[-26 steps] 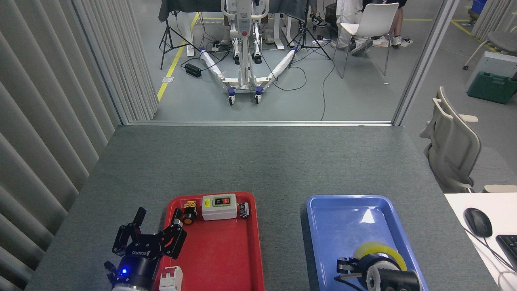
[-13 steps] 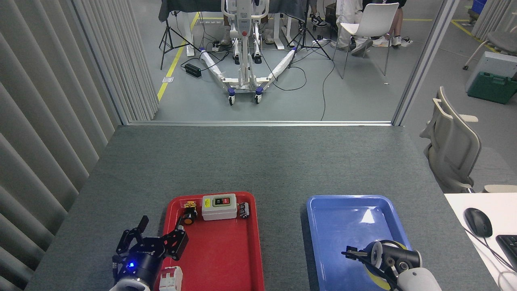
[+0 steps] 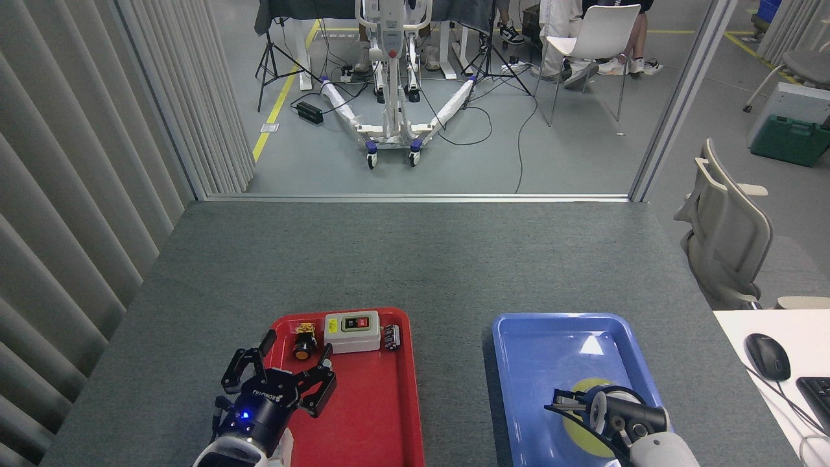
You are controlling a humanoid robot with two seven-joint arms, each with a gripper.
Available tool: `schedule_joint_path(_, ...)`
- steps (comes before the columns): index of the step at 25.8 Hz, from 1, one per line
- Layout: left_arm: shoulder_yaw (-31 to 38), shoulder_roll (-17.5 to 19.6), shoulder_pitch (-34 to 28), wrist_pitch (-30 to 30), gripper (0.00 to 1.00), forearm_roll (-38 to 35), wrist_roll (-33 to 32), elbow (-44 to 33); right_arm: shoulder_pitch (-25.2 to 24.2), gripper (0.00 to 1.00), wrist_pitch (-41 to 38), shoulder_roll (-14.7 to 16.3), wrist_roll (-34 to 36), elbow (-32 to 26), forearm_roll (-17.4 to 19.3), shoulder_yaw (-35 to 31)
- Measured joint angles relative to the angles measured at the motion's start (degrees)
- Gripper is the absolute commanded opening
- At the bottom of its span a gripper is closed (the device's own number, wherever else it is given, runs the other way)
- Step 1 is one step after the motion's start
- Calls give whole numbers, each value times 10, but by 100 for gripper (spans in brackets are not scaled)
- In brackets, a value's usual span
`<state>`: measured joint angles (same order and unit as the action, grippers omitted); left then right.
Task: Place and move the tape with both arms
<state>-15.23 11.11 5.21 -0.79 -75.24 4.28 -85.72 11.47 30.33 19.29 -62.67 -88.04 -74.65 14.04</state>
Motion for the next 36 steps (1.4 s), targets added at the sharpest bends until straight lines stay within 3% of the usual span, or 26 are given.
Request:
schedule_joint_path(3, 4, -5, 2, -2, 100, 2, 3, -1, -12, 100, -3, -1, 96, -12, -1, 1)
schedule_joint_path(10, 40, -10, 3, -2, 100, 6, 5, -18, -90, 100, -15, -12, 494, -43, -43, -6)
schedule_joint_path(13, 58, -8, 2, -2, 100, 6, 5, -18, -121, 100, -28, -26, 591, -45, -59, -8)
schedule_joint_path(23, 79, 0, -17, -7, 100, 6, 7, 2, -172, 100, -63, -42, 642, -54, -68, -15)
schedule_joint_path(30, 86, 10, -39, -10, 100, 2, 91, -8, -178, 100, -99, -41, 652, -54, -68, -30)
schedule_joint_path(36, 103, 11, -41, -4, 100, 4, 106, 20, -188, 100, -153, -42, 692, -54, -66, -55)
